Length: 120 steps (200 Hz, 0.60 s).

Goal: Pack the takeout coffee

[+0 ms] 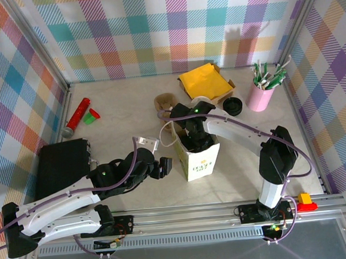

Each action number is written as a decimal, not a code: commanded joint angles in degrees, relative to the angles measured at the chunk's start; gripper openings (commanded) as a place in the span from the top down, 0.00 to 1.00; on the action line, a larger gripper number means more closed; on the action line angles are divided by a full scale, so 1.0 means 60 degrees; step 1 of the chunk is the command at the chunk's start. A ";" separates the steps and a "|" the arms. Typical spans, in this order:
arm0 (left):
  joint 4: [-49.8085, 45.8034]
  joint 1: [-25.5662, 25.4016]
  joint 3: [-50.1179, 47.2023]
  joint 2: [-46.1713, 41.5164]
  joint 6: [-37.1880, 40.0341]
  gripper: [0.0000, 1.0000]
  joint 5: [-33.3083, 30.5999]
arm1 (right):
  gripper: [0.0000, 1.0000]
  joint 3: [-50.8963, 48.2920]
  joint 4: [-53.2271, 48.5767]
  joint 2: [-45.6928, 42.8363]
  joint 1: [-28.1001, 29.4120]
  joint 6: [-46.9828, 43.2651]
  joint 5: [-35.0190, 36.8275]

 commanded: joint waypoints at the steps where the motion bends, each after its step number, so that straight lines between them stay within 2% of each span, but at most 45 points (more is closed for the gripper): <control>1: -0.0078 -0.0112 0.0156 -0.0093 -0.0096 0.26 -0.0143 | 0.44 -0.0235 0.0071 0.0063 0.0033 -0.0047 -0.0175; 120: -0.0137 -0.0112 0.0206 -0.0123 -0.0076 0.26 -0.0175 | 0.44 -0.0616 0.0341 0.0086 0.0033 -0.0064 -0.0219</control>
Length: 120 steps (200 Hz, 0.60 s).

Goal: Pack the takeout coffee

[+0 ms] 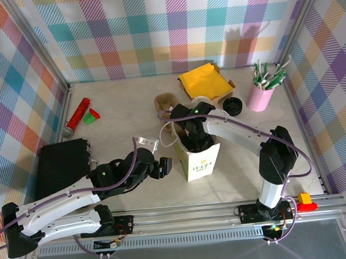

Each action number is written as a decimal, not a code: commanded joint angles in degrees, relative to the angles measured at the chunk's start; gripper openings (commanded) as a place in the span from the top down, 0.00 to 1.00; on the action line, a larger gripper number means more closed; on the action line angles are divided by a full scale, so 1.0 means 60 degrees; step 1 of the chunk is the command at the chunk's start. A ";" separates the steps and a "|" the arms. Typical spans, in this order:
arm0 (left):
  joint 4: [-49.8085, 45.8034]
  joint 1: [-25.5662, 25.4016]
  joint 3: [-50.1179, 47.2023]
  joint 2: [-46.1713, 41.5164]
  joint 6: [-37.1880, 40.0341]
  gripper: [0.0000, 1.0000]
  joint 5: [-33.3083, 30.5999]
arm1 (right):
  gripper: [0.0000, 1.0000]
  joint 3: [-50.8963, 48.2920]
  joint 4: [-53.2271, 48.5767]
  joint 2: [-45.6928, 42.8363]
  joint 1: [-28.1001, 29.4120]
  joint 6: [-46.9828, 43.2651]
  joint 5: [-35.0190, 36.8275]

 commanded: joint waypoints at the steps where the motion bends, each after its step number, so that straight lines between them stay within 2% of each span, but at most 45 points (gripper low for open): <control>1: -0.0133 -0.0105 0.0211 -0.0116 -0.0074 0.26 -0.0176 | 0.44 -0.0406 0.0131 0.0132 0.0033 -0.0063 -0.0216; 120: -0.0294 -0.0112 0.0215 -0.0216 -0.0048 0.26 -0.0282 | 0.44 -0.0644 0.0217 0.0678 0.0034 -0.0099 -0.0404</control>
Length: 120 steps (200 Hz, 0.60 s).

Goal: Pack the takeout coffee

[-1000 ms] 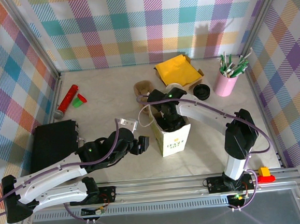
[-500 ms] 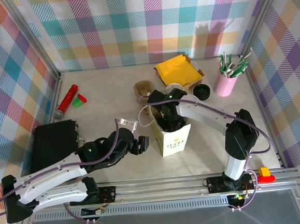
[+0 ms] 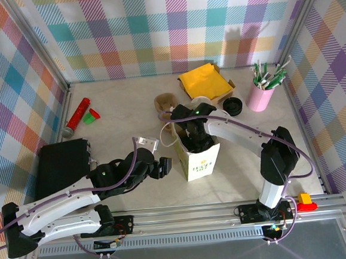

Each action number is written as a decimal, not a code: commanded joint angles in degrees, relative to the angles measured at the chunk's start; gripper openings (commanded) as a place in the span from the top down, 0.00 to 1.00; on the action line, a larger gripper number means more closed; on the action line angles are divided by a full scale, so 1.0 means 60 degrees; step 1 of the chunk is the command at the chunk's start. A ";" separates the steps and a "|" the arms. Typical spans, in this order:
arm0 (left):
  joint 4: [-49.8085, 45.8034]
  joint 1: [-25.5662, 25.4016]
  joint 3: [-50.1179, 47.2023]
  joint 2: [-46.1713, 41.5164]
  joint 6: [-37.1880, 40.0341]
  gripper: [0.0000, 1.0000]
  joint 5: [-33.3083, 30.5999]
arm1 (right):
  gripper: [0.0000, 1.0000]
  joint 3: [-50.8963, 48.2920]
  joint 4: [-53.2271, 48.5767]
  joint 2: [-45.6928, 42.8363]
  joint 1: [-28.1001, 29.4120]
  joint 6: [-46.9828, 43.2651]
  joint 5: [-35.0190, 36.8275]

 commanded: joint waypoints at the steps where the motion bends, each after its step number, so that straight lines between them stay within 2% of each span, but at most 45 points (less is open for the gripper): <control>1: -0.0214 -0.0112 0.0215 -0.0199 -0.0049 0.26 -0.0217 | 0.44 -0.0492 0.0119 0.0748 0.0034 -0.0095 -0.0351; 120: -0.0346 -0.0112 0.0036 -0.0537 -0.0148 0.26 -0.0335 | 0.44 -0.0588 0.0295 0.1357 0.0099 0.0064 -0.0374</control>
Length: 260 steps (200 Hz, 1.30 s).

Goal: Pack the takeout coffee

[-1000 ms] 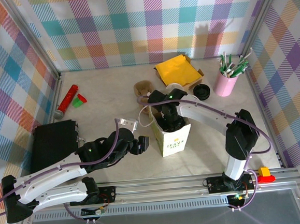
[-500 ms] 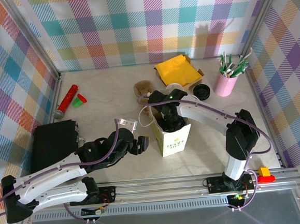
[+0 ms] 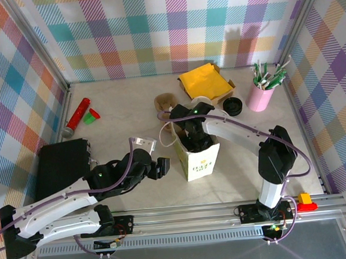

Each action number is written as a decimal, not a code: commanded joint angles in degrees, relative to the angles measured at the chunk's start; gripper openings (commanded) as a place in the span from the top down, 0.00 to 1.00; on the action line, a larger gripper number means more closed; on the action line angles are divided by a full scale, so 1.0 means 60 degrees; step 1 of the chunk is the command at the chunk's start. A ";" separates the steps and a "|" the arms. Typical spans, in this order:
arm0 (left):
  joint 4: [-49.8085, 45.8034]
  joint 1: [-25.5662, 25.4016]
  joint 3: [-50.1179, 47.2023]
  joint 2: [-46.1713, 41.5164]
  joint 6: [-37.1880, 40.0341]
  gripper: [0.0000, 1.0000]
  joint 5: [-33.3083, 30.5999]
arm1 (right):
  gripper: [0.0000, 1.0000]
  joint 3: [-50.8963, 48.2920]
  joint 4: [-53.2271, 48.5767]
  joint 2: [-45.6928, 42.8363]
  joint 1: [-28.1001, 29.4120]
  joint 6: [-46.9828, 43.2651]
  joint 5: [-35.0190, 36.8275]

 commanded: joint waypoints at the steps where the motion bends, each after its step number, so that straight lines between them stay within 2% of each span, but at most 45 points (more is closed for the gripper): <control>1: -0.0157 -0.0112 0.0038 -0.0202 -0.0141 0.26 -0.0251 | 0.44 -0.0782 0.0446 0.1089 0.0103 0.0056 -0.0367; 117: -0.0158 -0.0112 0.0010 -0.0287 -0.0148 0.26 -0.0280 | 0.44 -0.0879 0.0640 0.0811 0.0238 0.0091 -0.0159; 186: -0.0143 -0.0112 0.0041 -0.0246 -0.0157 0.26 -0.0243 | 0.39 -0.0581 0.0344 0.0607 0.0252 0.0126 0.0088; 260: -0.0185 -0.0112 0.0066 -0.0295 -0.0155 0.26 -0.0225 | 0.28 -0.0194 0.0010 0.0374 0.0255 0.0115 0.0303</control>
